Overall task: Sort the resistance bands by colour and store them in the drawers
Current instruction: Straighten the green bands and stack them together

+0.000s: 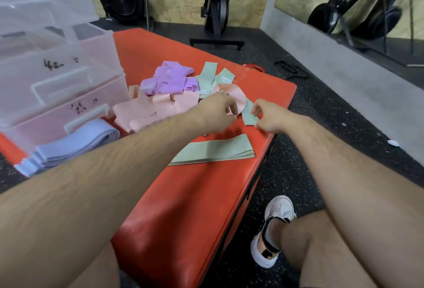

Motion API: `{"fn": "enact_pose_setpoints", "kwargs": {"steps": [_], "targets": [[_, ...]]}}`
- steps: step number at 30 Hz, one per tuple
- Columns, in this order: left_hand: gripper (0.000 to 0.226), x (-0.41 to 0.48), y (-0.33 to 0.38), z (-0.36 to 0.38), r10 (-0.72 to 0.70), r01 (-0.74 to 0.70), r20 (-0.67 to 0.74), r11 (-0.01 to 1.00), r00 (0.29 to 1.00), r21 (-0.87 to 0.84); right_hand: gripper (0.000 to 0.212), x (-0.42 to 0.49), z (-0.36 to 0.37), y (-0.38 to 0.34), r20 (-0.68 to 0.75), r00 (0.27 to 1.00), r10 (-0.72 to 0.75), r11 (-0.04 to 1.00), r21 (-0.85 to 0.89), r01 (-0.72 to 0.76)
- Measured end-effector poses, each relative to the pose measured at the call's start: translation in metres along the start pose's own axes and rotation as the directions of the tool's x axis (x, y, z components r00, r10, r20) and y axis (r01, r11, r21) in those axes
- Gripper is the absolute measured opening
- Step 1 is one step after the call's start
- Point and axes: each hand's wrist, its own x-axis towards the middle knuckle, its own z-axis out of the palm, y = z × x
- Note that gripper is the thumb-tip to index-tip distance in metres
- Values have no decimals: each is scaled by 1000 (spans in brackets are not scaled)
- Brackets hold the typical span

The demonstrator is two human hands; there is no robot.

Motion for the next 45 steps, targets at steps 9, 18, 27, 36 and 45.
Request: {"fn": "enact_pose_setpoints", "kwargs": {"steps": [9, 18, 27, 36, 45], "targets": [[12, 11, -13, 0, -55, 53, -61, 998, 997, -34, 17, 9, -10, 2, -105, 991, -77, 992, -104, 65], [28, 8, 1, -25, -107, 34, -244, 958, 964, -284, 19, -19, -39, -60, -304, 887, -347, 924, 54, 380], [14, -11, -4, -61, -285, 51, -363, 842, 887, -537, 18, -27, -24, -91, -319, 919, -230, 745, 550, 377], [16, -31, -17, -82, -213, 79, -314, 918, 925, -389, 16, -29, -19, -116, -337, 881, -331, 787, 416, 455], [14, -45, -26, -97, -228, 39, -473, 926, 851, -377, 14, -14, -13, -103, -255, 914, -315, 904, 213, 371]]}}
